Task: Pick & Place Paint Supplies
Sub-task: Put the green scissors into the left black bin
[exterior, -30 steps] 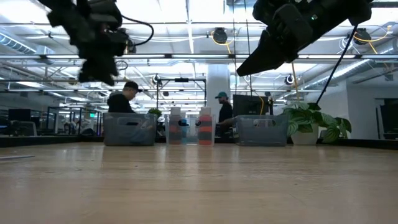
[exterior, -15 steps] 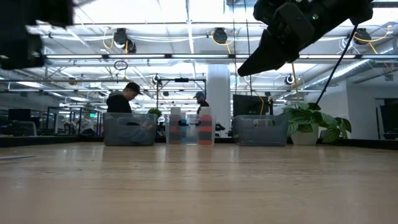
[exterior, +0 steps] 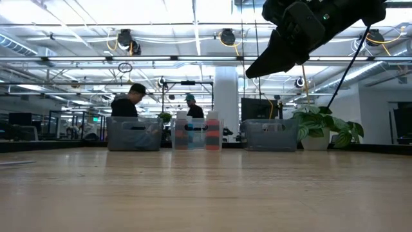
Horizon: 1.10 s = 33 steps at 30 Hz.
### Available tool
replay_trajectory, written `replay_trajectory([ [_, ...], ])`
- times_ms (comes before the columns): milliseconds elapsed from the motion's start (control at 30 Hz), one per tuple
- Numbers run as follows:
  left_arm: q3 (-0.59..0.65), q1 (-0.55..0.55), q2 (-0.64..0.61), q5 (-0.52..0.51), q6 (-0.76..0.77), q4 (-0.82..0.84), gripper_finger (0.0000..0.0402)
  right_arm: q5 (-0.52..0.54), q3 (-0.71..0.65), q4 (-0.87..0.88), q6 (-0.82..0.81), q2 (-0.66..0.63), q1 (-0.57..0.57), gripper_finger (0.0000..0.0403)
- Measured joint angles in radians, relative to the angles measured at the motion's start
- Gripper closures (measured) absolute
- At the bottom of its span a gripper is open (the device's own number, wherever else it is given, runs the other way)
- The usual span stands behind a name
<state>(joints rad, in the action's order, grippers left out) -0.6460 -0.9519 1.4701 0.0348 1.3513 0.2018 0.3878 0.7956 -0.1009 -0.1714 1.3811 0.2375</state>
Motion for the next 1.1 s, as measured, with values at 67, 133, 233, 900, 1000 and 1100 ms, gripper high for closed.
replay_trajectory([
  [67,0.0,-0.015,0.041,0.029,0.033,-0.002,0.0282,0.001,0.0,0.0,0.0,0.0,0.0,0.0403],
  [133,-0.001,-0.023,0.065,0.032,0.067,-0.005,0.0315,0.002,0.0,0.0,0.0,0.0,0.0,0.0403],
  [233,-0.002,-0.026,0.085,-0.011,0.1,-0.004,0.0365,0.002,0.0,0.0,0.0,0.0,0.0,0.0403],
  [900,-0.003,0.185,0.191,-0.248,-0.276,-0.083,0.0394,-0.085,-0.001,-0.115,-0.008,0.071,0.006,0.0403],
  [1000,-0.003,0.212,0.196,-0.254,-0.312,-0.086,0.0392,-0.181,-0.001,-0.226,-0.008,0.164,0.011,0.0403],
  [1100,-0.004,0.235,0.212,-0.249,-0.351,-0.101,0.0396,-0.21,-0.002,-0.346,-0.014,0.278,0.014,0.0401],
])
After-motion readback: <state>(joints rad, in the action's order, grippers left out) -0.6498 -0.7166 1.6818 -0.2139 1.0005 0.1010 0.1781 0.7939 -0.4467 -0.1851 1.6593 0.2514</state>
